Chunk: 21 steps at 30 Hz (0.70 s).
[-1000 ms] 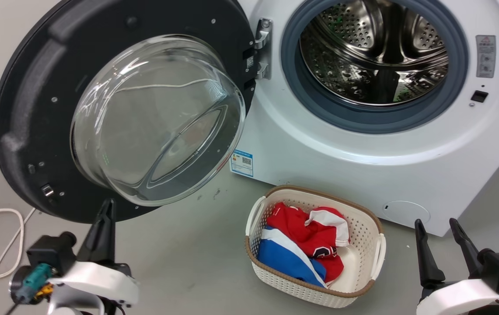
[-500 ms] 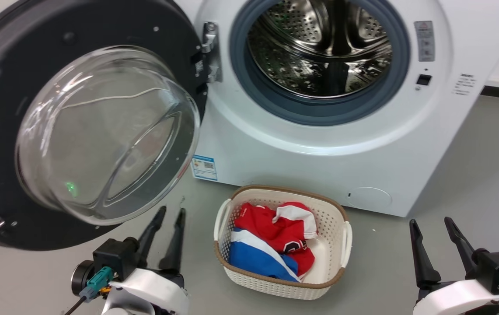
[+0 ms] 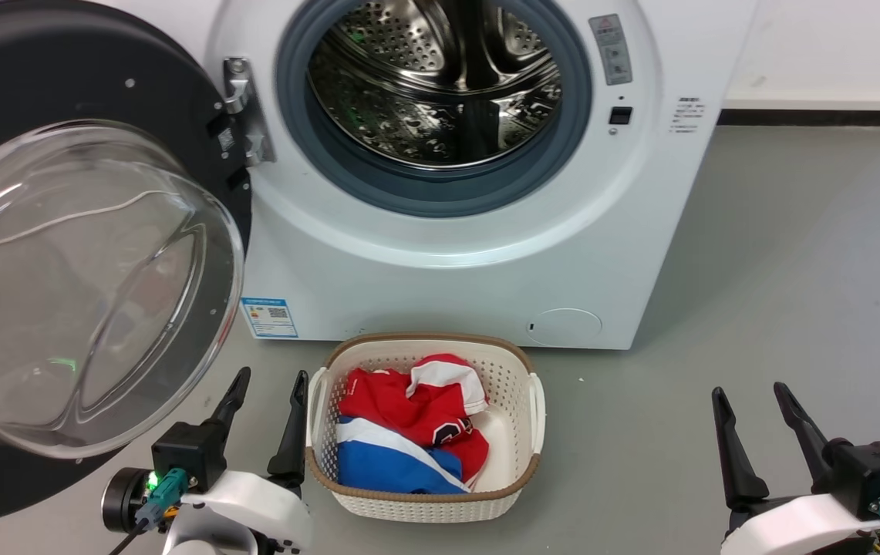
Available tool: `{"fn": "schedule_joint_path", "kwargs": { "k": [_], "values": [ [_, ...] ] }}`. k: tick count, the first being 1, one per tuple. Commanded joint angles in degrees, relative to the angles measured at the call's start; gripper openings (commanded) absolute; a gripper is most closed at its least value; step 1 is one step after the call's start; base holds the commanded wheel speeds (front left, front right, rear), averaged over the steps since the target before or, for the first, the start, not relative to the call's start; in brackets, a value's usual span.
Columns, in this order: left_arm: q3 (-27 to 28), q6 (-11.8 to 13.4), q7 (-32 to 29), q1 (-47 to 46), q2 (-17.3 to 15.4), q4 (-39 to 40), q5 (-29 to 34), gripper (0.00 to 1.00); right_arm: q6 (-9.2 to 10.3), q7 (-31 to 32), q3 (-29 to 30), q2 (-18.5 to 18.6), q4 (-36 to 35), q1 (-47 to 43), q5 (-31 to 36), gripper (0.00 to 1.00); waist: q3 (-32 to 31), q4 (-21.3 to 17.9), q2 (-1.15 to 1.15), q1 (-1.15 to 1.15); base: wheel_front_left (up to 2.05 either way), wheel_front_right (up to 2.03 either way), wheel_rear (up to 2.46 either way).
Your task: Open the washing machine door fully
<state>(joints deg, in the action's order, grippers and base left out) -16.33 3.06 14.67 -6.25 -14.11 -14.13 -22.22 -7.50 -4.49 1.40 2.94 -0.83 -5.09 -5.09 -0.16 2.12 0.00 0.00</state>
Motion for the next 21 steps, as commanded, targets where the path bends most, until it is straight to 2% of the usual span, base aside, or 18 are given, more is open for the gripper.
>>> {"fn": "schedule_joint_path", "kwargs": {
  "k": [1,21],
  "values": [
    [0.2,0.3,0.3,-0.9,-0.4,-0.2,0.7,1.0,0.01,-0.3,0.1,-0.1,-0.1,-0.6,-0.4,1.0,0.1,-1.4,0.0,0.0,0.0,0.0,0.0],
    [0.8,0.0,0.6,-0.9,0.1,-1.5,2.9,1.0,0.01,-1.0,0.6,-0.1,0.3,-0.1,-0.8,1.0,0.4,-2.0,0.0,0.0,0.0,0.0,0.0]
  ]
}}
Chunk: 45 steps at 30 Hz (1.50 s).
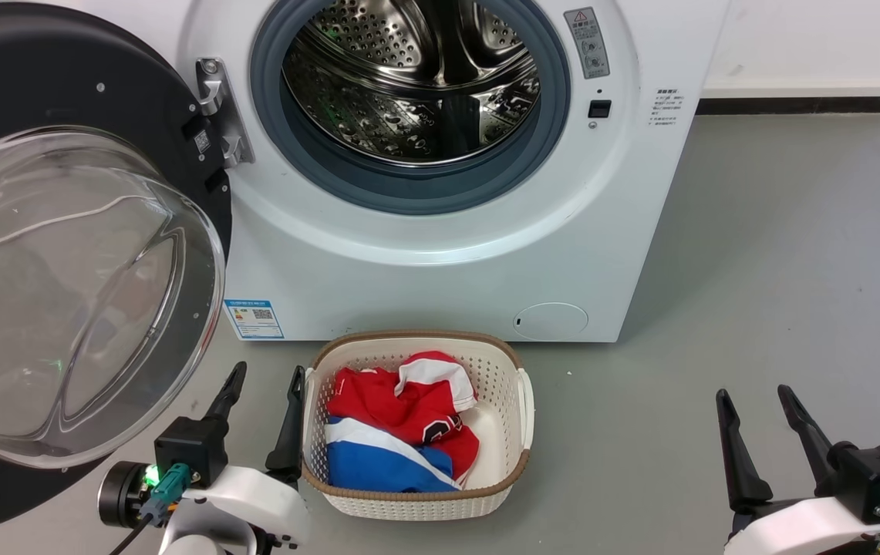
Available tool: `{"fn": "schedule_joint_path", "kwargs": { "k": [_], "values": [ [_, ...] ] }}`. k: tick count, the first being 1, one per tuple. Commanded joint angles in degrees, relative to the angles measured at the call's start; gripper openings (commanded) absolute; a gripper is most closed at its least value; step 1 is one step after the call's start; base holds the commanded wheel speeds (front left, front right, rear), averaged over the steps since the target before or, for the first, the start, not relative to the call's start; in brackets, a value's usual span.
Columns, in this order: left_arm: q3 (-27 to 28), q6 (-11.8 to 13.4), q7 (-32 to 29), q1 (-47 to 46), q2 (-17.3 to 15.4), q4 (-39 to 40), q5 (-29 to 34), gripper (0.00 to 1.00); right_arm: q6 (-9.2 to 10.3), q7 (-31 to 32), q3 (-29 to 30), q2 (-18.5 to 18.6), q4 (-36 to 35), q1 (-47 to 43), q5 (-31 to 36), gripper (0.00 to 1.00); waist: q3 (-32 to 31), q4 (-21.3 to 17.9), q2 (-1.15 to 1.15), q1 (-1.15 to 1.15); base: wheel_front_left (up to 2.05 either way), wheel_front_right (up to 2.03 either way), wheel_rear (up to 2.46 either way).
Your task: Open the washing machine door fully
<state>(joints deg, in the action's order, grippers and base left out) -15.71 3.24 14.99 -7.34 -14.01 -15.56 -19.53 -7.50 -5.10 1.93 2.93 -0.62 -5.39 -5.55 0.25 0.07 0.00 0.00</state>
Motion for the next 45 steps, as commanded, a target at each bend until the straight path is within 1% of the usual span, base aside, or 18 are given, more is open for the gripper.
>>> {"fn": "schedule_joint_path", "kwargs": {
  "k": [1,18,19,21,33,34,45],
  "values": [
    [0.2,-0.2,0.3,0.3,0.1,-0.1,0.3,1.0,0.01,-0.5,0.0,-0.1,0.1,0.2,-0.4,1.0,0.0,0.1,0.0,0.0,0.0,0.0,0.0],
    [0.5,-0.3,0.2,0.7,0.5,-0.4,1.1,1.0,0.01,-0.4,-0.1,-0.1,-0.2,0.0,-0.5,1.0,0.3,0.9,0.0,0.0,0.0,0.0,0.0],
    [0.4,-0.2,0.1,0.6,0.3,-0.4,0.7,0.0,0.0,-0.2,-0.1,0.0,0.1,0.0,-0.1,0.0,0.3,0.9,0.0,0.0,0.0,0.0,0.0],
    [0.4,-0.2,-0.1,1.2,0.6,-1.2,0.4,0.0,0.0,-0.1,-0.2,0.0,1.0,-0.3,-0.3,0.0,0.3,0.9,0.0,0.0,0.0,0.0,0.0],
    [4.1,-1.9,-3.6,1.0,2.3,-0.8,-11.5,0.0,0.0,1.1,-0.3,0.7,3.0,1.6,-15.2,0.0,0.3,0.8,0.0,0.0,0.0,0.0,0.0],
    [4.1,-1.9,-3.6,1.0,2.3,-0.8,-11.5,0.0,0.0,1.1,-0.3,0.7,3.0,1.6,-15.2,0.0,0.3,0.8,0.0,0.0,0.0,0.0,0.0],
    [6.8,-3.3,-6.4,1.0,3.6,-0.3,-20.9,0.0,0.0,2.2,-0.2,1.1,4.8,3.3,-26.8,0.0,0.2,0.7,0.0,0.0,0.0,0.0,0.0]
  ]
}}
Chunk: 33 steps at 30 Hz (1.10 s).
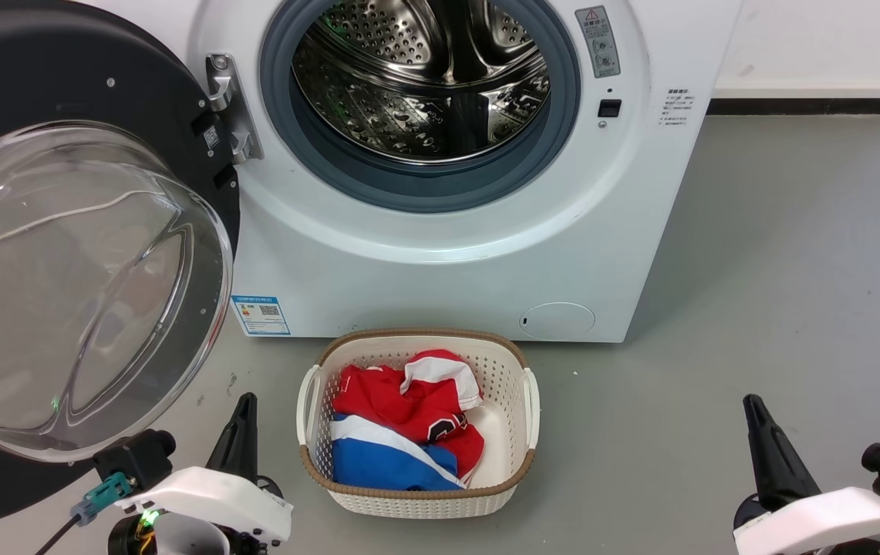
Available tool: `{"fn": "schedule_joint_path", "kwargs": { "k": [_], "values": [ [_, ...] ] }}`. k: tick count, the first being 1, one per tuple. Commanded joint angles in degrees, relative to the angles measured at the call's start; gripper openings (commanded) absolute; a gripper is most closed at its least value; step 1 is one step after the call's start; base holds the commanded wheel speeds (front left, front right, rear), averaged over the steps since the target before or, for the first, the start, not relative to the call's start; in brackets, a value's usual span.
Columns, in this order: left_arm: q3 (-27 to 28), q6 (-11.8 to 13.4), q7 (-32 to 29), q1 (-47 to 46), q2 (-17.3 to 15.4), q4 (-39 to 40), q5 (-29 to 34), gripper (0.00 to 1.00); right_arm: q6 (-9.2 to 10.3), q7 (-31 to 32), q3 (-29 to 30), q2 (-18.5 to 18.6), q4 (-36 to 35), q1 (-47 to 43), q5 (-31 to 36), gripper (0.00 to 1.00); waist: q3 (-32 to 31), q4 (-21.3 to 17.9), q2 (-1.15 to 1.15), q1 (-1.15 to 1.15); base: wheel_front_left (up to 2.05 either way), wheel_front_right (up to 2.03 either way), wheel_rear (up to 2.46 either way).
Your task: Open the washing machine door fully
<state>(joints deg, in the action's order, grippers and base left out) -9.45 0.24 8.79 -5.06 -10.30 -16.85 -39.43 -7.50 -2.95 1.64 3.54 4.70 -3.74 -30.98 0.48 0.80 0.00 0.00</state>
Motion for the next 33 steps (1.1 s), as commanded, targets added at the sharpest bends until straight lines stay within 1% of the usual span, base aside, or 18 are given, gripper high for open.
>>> {"fn": "schedule_joint_path", "kwargs": {
  "k": [1,21,22,33],
  "values": [
    [0.8,-0.4,-0.4,-1.3,0.0,1.0,-1.8,0.0,0.0,0.2,0.1,0.5,-0.4,1.8,-2.4,0.0,0.0,0.0,0.0,0.0,0.0,0.0,0.0],
    [5.1,-2.5,-4.6,-1.4,2.1,1.6,-16.2,0.0,0.0,2.1,0.6,0.8,2.2,4.2,-19.7,0.0,-0.1,-0.2,0.0,0.0,0.0,0.0,0.0],
    [5.7,-2.8,-5.2,-1.4,2.4,1.7,-18.1,0.0,0.0,2.4,0.7,0.9,2.6,4.5,-22.0,0.0,-0.1,-0.2,0.0,0.0,0.0,0.0,0.0],
    [7.7,-3.8,-7.1,-1.5,3.3,1.9,-24.6,0.0,0.0,3.4,1.0,0.9,3.8,5.6,-29.8,0.0,-0.1,-0.3,0.0,0.0,0.0,0.0,0.0]
  ]
}}
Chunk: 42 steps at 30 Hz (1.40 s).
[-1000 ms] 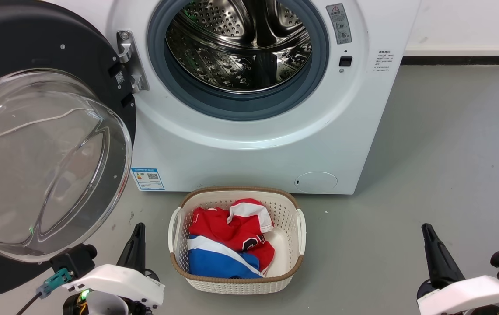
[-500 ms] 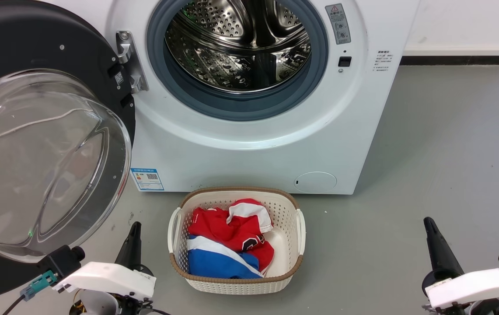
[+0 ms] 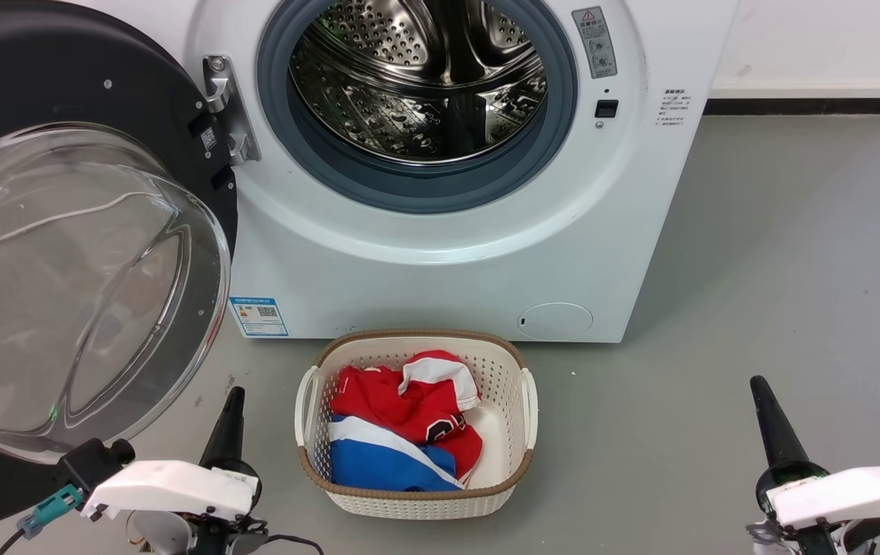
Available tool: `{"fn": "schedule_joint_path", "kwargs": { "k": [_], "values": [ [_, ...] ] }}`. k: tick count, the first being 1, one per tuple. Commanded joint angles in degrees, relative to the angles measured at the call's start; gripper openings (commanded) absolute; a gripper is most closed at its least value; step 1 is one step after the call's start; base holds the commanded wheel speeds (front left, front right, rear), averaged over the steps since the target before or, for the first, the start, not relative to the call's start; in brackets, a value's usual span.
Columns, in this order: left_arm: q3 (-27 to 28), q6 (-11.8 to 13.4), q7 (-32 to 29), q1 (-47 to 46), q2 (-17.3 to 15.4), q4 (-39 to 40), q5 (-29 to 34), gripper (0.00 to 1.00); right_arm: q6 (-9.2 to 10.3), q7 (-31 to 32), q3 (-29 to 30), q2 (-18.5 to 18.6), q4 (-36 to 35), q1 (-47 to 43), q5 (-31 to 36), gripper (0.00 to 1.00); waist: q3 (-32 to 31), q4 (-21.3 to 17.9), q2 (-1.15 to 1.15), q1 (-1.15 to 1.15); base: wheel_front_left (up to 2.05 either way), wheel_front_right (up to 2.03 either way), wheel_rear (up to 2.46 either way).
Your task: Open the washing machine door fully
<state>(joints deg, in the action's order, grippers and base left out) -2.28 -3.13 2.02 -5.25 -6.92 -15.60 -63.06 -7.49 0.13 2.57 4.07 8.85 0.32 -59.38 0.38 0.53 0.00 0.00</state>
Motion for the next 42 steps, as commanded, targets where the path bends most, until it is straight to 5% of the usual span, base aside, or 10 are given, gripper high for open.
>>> {"fn": "schedule_joint_path", "kwargs": {
  "k": [1,42],
  "values": [
    [0.7,-0.5,-0.5,-1.3,0.0,0.7,-1.6,0.0,-0.01,0.4,0.2,0.4,-0.2,1.6,-2.0,0.0,0.0,0.0,0.0,0.0,0.0,0.0,0.0],
    [6.3,-3.2,-6.0,-1.3,2.9,1.3,-20.3,0.0,0.0,3.5,1.6,0.2,3.4,4.8,-23.9,0.0,-0.1,-0.3,0.0,0.0,0.0,0.0,0.0]
  ]
}}
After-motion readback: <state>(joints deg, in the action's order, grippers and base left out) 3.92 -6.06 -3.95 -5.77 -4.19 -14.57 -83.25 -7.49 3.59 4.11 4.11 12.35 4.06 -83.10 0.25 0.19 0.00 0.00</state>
